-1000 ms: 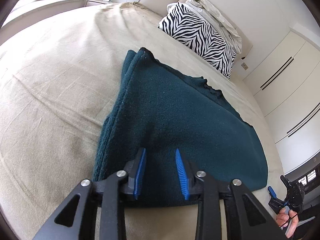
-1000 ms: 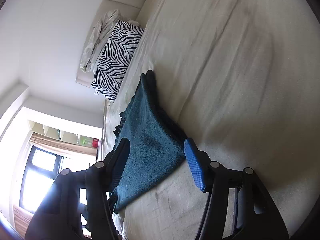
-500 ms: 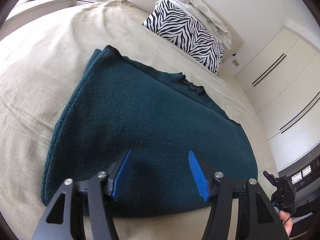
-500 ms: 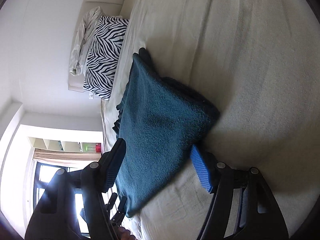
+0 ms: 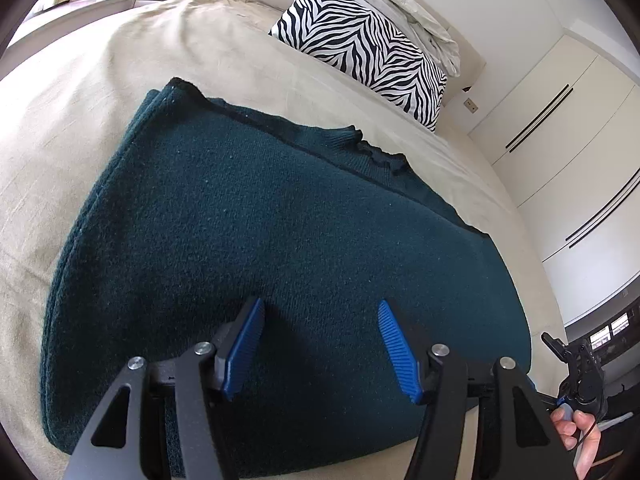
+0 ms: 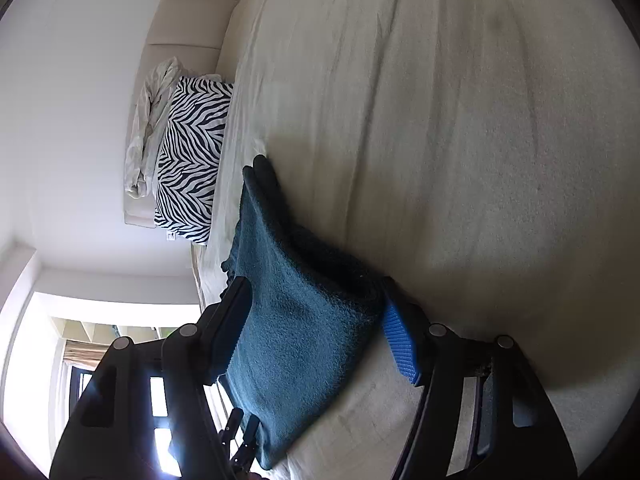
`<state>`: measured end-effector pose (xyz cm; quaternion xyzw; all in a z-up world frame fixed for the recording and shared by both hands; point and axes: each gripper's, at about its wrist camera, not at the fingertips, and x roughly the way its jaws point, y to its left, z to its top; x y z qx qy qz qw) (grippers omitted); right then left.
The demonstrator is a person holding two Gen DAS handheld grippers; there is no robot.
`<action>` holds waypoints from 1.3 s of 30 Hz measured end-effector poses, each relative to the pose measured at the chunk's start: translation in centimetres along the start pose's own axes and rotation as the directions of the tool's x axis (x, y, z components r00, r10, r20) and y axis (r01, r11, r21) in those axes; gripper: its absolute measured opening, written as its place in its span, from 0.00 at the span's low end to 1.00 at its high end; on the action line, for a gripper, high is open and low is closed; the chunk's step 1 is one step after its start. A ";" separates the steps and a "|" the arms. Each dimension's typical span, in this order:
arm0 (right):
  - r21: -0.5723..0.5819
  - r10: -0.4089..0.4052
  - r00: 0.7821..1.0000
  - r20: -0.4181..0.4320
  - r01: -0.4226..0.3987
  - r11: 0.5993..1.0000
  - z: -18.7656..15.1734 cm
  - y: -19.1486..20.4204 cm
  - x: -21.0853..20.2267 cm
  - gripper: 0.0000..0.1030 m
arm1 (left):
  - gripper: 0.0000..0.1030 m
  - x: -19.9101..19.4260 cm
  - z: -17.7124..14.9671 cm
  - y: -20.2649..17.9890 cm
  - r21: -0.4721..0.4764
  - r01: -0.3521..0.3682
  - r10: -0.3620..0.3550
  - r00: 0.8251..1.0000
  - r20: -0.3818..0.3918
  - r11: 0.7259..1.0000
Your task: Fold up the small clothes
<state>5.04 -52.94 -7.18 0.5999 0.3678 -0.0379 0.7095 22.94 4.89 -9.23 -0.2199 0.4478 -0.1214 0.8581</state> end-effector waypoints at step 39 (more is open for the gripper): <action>-0.309 -0.110 0.904 -0.414 -0.025 0.951 5.9 6.0 12.9 0.14 | 0.62 -0.4 1.1 2.1 -0.082 0.120 -0.123 0.992 -0.031 0.989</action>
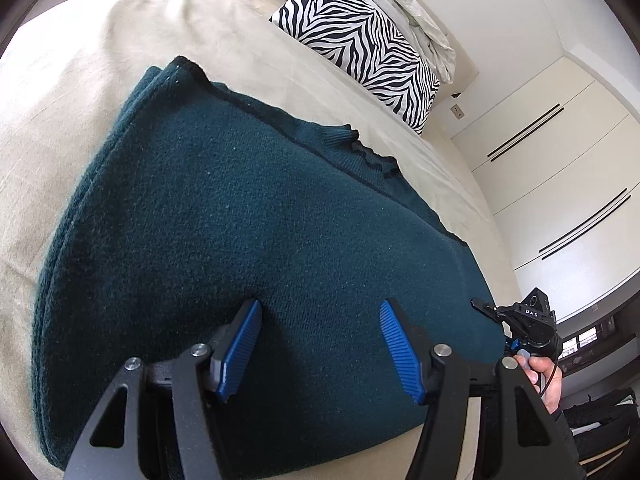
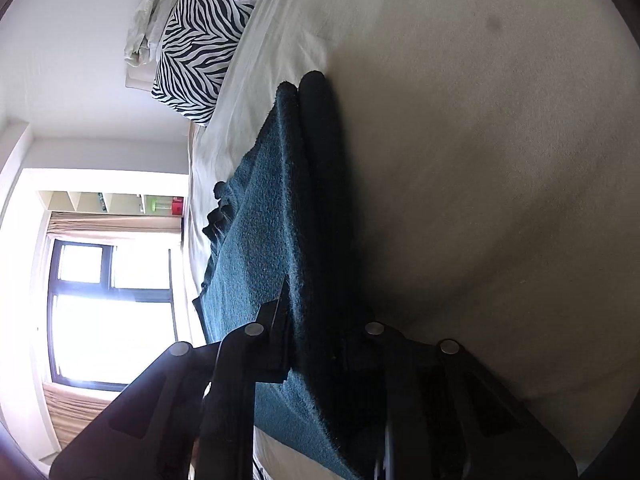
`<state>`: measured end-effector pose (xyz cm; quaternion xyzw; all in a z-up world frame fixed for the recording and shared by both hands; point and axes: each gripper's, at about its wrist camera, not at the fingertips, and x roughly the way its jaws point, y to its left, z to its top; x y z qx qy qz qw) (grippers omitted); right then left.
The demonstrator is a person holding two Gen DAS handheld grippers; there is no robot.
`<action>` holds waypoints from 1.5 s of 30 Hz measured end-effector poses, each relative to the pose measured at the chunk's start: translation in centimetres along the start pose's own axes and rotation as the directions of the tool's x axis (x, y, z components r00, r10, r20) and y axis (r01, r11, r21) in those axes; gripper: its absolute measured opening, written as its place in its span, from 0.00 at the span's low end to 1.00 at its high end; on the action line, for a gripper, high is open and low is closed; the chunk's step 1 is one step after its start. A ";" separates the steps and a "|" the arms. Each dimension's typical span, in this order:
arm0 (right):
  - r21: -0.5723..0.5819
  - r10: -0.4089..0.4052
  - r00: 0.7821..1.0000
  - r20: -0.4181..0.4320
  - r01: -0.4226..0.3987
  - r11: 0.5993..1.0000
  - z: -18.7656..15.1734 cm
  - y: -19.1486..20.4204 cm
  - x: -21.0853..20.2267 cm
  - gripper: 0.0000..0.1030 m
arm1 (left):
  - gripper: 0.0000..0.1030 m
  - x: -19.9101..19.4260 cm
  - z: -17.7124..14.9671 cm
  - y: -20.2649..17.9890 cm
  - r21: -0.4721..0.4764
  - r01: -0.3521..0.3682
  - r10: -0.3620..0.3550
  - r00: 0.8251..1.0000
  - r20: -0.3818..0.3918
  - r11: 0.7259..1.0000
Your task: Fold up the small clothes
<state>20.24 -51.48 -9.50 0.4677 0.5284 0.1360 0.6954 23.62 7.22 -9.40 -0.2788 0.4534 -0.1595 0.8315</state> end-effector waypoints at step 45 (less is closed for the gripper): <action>-0.811 -0.293 0.956 0.031 0.195 0.552 -26.7 23.4 10.3 0.42 | 0.51 2.6 5.8 1.0 -0.018 0.000 -0.003 0.987 -0.163 1.000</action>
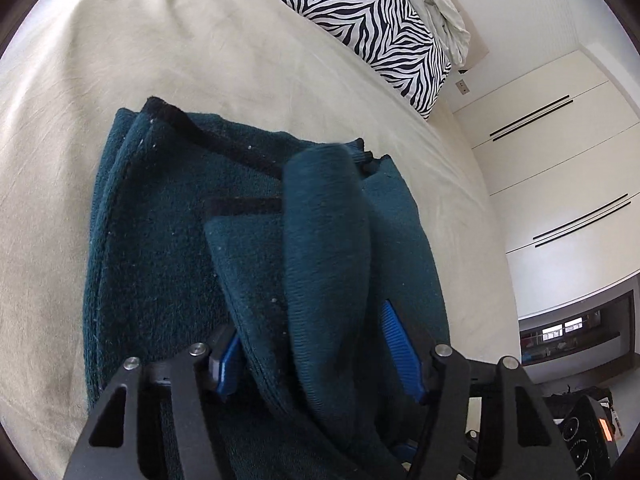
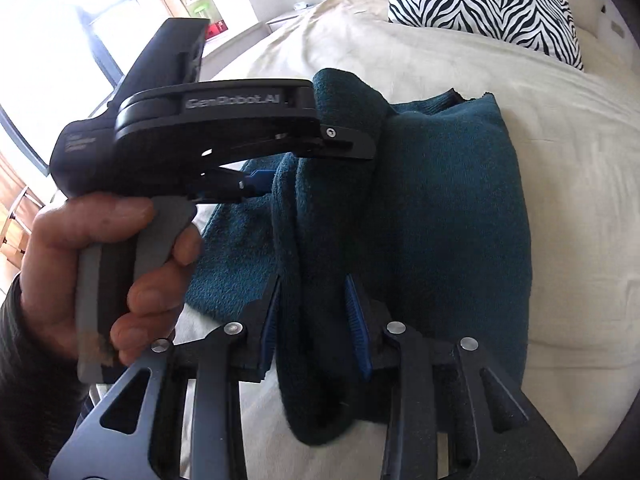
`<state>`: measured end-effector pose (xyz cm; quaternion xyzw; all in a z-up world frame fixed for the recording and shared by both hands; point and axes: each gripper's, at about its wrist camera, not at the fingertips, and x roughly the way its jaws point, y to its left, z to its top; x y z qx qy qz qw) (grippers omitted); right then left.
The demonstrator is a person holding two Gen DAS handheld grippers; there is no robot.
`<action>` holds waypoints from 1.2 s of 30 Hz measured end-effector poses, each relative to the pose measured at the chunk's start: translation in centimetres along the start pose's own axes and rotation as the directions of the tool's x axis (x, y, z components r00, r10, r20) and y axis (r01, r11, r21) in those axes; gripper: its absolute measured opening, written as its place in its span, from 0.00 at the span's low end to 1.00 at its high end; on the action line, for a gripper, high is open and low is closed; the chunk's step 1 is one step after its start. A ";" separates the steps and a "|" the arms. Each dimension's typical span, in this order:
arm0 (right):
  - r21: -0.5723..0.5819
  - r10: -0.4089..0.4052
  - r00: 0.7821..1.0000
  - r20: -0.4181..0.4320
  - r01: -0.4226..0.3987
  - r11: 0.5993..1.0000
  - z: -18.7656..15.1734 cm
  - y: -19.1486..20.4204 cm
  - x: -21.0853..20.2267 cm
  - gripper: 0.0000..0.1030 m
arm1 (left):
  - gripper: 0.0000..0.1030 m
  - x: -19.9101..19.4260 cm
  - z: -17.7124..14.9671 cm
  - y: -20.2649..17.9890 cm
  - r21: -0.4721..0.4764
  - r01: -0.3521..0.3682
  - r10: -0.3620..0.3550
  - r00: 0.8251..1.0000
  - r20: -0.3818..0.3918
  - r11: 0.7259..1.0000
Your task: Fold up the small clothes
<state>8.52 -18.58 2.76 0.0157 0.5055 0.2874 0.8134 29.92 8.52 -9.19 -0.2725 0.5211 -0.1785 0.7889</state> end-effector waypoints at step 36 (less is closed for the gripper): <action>-0.081 0.077 0.987 0.140 -0.066 0.995 0.2 4.1 0.3 0.44 | 0.13 -5.1 4.6 6.6 0.093 -0.011 0.006 0.998 0.062 0.996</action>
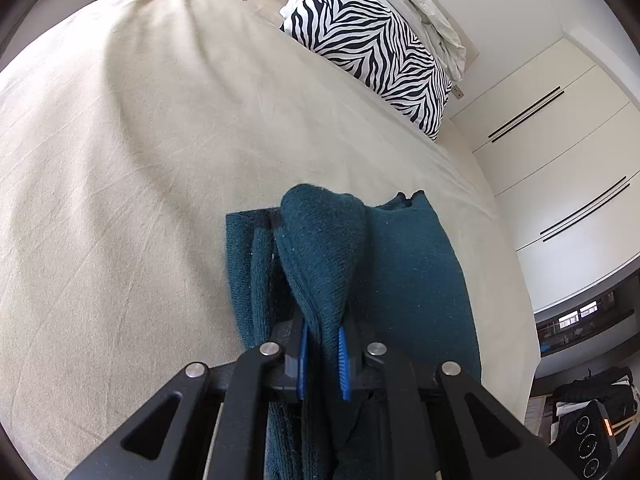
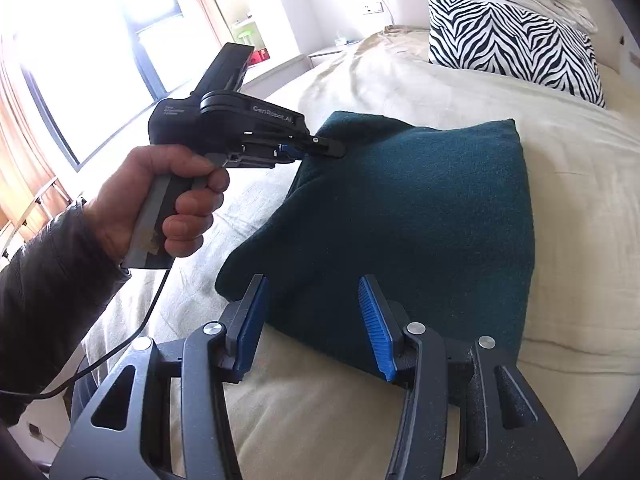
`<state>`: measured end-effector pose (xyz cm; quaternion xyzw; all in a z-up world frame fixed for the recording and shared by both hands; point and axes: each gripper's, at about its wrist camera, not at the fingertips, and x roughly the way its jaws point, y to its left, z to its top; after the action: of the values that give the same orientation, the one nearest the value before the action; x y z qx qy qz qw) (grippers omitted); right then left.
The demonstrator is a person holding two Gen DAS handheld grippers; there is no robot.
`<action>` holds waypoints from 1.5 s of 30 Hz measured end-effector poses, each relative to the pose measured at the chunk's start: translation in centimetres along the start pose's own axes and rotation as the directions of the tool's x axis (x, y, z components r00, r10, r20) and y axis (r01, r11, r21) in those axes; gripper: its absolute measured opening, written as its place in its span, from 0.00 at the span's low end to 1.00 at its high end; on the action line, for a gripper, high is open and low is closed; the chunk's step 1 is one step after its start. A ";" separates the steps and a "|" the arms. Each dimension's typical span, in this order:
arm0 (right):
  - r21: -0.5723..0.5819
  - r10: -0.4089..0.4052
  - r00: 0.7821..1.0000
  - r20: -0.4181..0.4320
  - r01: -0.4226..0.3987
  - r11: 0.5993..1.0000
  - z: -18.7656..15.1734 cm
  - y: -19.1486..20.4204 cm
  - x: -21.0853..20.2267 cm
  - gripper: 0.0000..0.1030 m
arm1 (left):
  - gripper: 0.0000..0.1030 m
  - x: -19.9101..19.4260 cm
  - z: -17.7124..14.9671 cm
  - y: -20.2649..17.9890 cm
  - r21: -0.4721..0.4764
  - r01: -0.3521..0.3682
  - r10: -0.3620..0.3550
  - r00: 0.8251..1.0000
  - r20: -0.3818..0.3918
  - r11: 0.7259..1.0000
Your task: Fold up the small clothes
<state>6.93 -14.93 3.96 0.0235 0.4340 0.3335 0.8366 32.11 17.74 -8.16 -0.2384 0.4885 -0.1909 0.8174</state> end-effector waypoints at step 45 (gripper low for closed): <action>0.436 0.204 0.975 0.082 -0.219 0.873 1.7 -14.6 0.1 0.41 | 0.33 -7.3 -9.8 -6.4 0.218 -0.373 0.310 0.910 0.276 0.902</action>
<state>16.06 -25.77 0.16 0.2659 0.4790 0.3152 0.7749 19.63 14.49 -3.29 -0.0574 0.3929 -0.0782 0.9144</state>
